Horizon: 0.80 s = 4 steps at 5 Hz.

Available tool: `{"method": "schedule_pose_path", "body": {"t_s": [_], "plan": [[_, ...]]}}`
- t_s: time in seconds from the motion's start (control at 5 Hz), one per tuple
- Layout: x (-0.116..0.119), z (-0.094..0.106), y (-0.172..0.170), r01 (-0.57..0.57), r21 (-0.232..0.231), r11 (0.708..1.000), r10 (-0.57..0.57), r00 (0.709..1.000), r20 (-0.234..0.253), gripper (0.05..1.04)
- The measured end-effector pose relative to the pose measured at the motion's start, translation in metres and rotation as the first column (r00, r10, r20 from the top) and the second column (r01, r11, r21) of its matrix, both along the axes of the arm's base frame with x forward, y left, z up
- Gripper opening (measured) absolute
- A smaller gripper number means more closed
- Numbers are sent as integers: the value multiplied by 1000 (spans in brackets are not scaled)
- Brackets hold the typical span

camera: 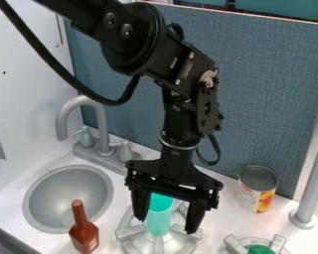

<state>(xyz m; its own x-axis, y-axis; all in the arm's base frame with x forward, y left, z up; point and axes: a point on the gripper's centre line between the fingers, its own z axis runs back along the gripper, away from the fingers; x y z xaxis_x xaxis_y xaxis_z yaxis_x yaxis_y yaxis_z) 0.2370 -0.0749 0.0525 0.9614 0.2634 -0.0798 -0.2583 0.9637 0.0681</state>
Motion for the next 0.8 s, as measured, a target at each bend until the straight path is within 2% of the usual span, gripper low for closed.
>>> {"method": "schedule_pose_path", "body": {"t_s": [0.2, 0.4, 0.6, 0.8], "plan": [[-2, -5, 1, 0, 7, 1000, 0, 1000, -22, 1009], [3, -14, -16, 80, -5, 997, -80, 997, -2, 1009], [12, -29, -51, 212, -22, 977, -211, 977, 36, 1009], [17, -43, -77, 303, -32, 952, -302, 953, 36, 1009]]}}
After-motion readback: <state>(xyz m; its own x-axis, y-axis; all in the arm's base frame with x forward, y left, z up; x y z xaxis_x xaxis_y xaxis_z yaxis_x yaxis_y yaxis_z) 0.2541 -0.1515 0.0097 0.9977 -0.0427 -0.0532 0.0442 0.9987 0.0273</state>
